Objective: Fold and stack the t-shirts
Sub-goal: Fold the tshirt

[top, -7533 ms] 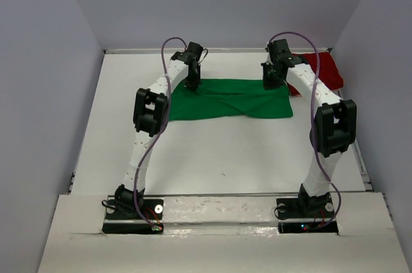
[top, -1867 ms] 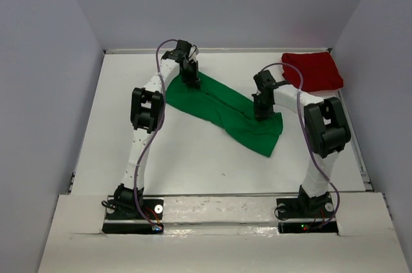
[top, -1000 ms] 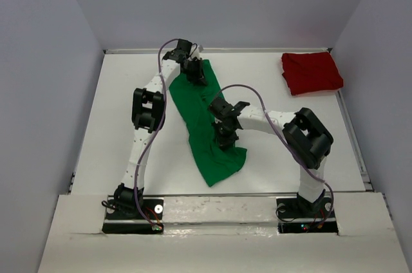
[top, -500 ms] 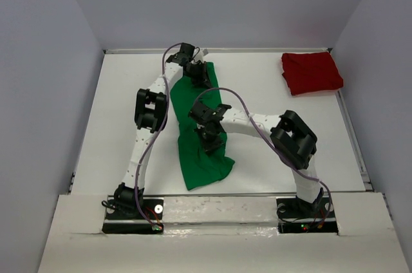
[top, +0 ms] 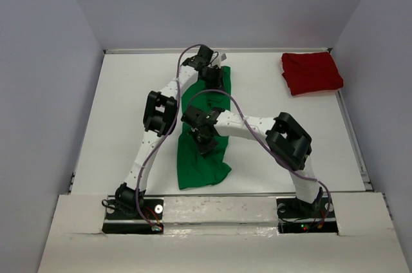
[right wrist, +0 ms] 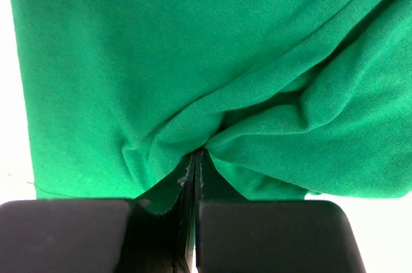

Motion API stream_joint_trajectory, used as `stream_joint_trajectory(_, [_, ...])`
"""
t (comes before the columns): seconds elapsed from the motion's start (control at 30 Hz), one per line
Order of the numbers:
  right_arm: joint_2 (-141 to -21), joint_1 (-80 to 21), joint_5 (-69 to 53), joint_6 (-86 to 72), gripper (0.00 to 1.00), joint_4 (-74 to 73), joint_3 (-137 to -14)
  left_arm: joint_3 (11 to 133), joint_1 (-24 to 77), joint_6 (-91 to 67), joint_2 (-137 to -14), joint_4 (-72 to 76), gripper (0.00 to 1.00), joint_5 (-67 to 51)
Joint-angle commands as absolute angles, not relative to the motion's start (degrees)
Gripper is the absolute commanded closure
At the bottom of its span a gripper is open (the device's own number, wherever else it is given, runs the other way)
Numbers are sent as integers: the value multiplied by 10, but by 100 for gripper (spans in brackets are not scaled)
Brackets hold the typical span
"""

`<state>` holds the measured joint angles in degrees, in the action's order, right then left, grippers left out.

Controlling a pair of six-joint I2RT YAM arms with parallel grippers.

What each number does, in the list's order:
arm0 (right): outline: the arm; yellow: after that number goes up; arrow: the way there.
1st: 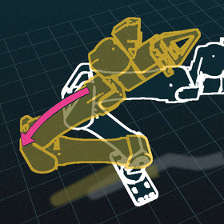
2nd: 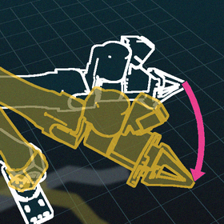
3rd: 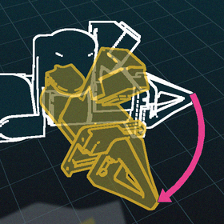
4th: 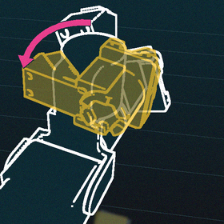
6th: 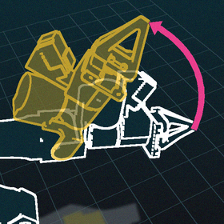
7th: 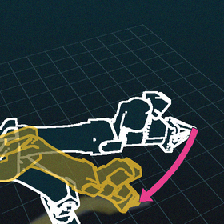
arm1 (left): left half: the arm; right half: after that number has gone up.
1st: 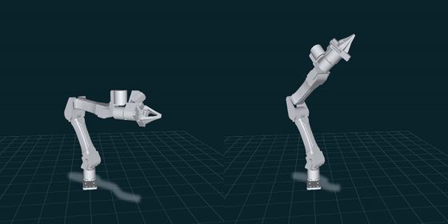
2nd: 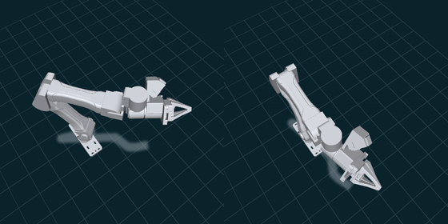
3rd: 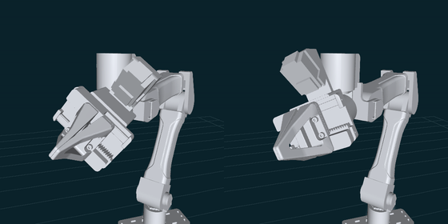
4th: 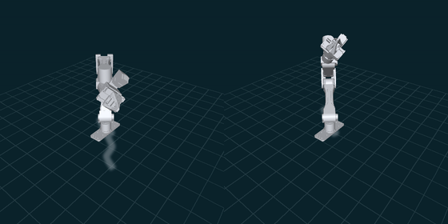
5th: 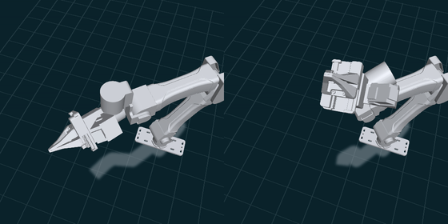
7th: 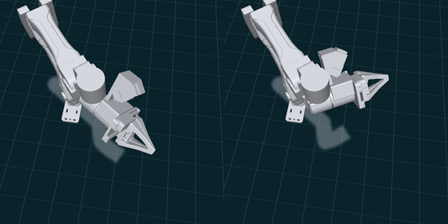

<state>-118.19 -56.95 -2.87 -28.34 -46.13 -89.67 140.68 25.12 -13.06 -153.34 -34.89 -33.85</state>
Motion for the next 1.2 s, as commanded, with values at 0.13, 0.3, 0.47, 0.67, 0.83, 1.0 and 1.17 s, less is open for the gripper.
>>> stream_joint_trajectory(0.13, [-1149, -584, 56, -282, 100, -462, -878, 1383, 240, -132, -1403, -344, 100, -237])
stream_joint_trajectory(0.3, [-1123, -584, 119, -271, 100, -481, -884, 1314, 233, -135, -1314, -291, 71, -187])
stream_joint_trajectory(0.47, [-1092, -584, 173, -268, 86, -525, -911, 1238, 233, -137, -1188, -251, 44, -125])
stream_joint_trajectory(0.67, [-1035, -578, 229, -282, 81, -572, -911, 1210, 235, -145, -1075, -280, 41, -84])
stream_joint_trajectory(0.83, [-998, -436, 143, -235, 100, -487, -858, 1122, 234, -134, -1043, -316, 72, -34])
stream_joint_trajectory(1.0, [-1143, -370, 102, -155, 100, -494, -1049, 1147, 213, -139, -1118, -373, 100, -25])
stream_joint_trajectory(1.17, [-1323, -305, 17, -114, 100, -598, -1327, 1167, 201, -146, -1204, -377, 100, -99])
